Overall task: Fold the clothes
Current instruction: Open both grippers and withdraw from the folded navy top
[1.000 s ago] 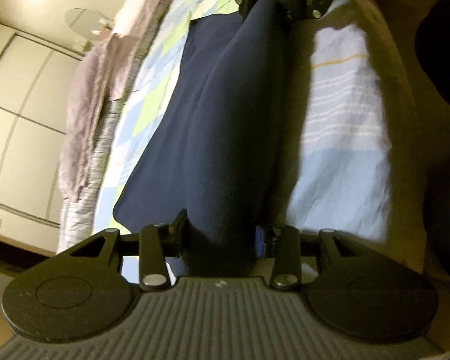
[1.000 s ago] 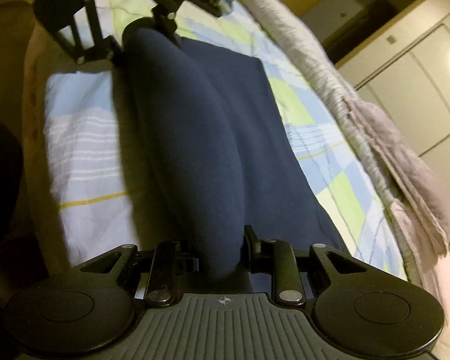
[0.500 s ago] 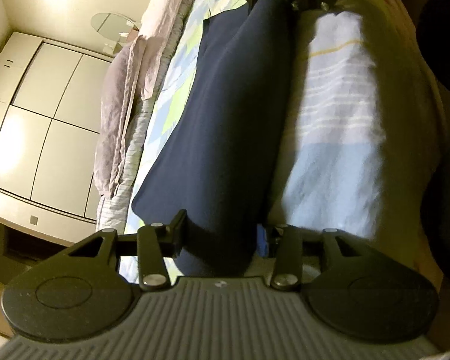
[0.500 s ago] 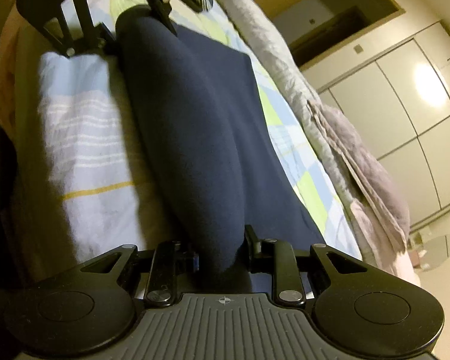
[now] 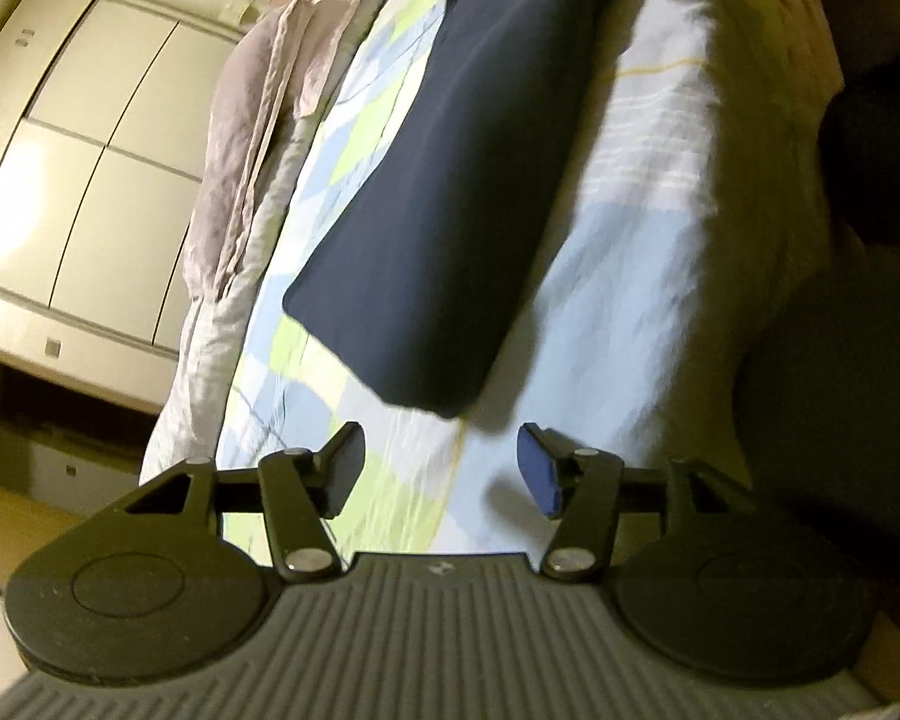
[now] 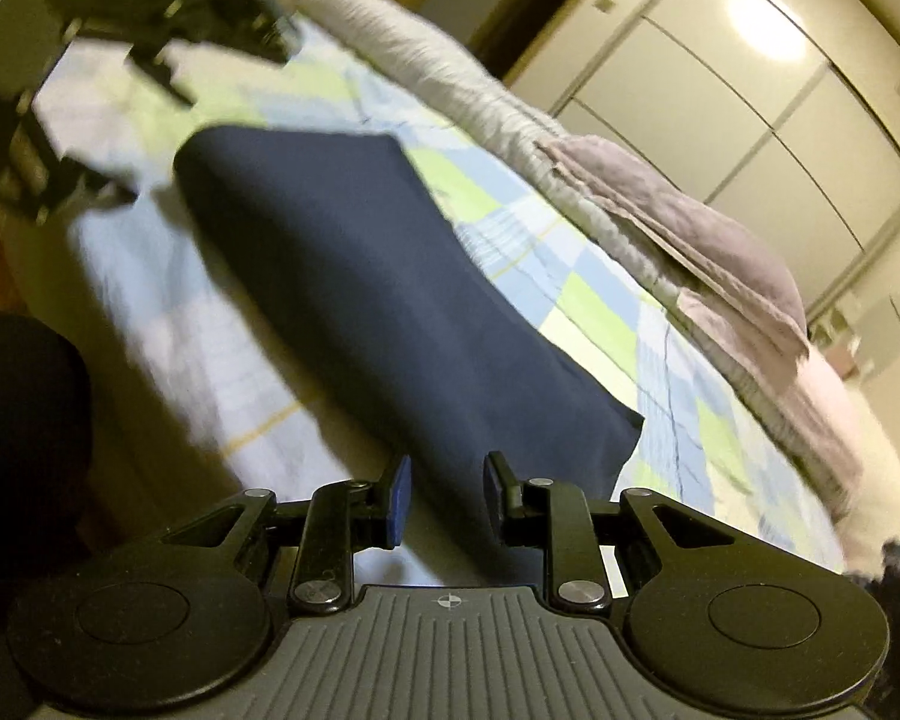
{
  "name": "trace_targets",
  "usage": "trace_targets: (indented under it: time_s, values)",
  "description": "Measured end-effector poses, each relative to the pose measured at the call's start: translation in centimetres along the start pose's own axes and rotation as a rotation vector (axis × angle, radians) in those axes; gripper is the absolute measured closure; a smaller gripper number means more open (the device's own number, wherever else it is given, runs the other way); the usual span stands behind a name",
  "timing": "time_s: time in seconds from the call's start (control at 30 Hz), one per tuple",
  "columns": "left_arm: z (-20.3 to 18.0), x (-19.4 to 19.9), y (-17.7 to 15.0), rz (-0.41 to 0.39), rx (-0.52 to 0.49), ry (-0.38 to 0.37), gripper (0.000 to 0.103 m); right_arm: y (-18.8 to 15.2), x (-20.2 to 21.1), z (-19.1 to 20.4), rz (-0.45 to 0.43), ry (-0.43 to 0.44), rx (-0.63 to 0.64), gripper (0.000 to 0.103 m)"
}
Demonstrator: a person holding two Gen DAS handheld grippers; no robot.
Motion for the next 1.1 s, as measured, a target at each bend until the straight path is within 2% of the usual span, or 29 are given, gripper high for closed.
trace_targets:
  time_s: [0.33, 0.5, 0.53, 0.7, 0.77, 0.83, 0.87, 0.9, 0.93, 1.03, 1.1]
  values:
    - [-0.3, 0.5, -1.6, -0.014, 0.029, -0.008, 0.050, 1.8, -0.1, 0.4, 0.023, 0.010, -0.090, 0.078]
    - [1.4, 0.7, -2.7, -0.054, 0.149, -0.044, 0.050, 2.5, 0.0, -0.7, 0.012, 0.018, -0.148, 0.078]
    - [2.1, 0.8, -3.3, -0.070, 0.215, -0.064, 0.049, 2.7, 0.0, -1.0, 0.008, 0.020, -0.160, 0.078]
    - [7.6, 0.1, -7.9, -0.182, 0.687, -0.184, 0.041, 3.4, 0.1, -2.5, -0.009, 0.029, -0.222, 0.078]
    - [10.2, -1.5, -9.8, -0.230, 0.883, -0.230, 0.040, 3.9, -0.5, -3.9, -0.004, 0.043, -0.256, 0.078]
    - [12.5, -3.7, -11.0, -0.269, 1.025, -0.276, 0.040, 4.3, -1.5, -5.3, 0.005, 0.056, -0.281, 0.076]
    - [13.6, -5.0, -11.2, -0.277, 1.071, -0.296, 0.040, 4.4, -2.1, -5.9, 0.011, 0.062, -0.287, 0.067]
    - [14.4, -6.2, -11.2, -0.280, 1.096, -0.310, 0.040, 4.5, -2.6, -6.5, 0.007, 0.055, -0.296, 0.044]
    - [15.0, -7.3, -10.9, -0.278, 1.103, -0.316, 0.040, 4.8, -3.1, -7.4, -0.008, 0.050, -0.311, 0.032]
    - [16.4, -10.6, -9.7, -0.267, 1.102, -0.352, 0.040, 5.3, -5.2, -9.6, -0.004, 0.083, -0.361, 0.032]
    - [17.0, -12.6, -8.6, -0.266, 1.105, -0.405, 0.040, 5.6, -6.9, -11.0, 0.011, 0.094, -0.393, 0.032]
Point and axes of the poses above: each gripper's, at about its wrist camera, not at the fingertips, and x roughly against the way its jaws point, z to its left, y to its top, the point moved 3 cm from there along -x, roughly the way its jaws point, and after that the axes turned 14 degrees about -x, right-handed, at the moved point
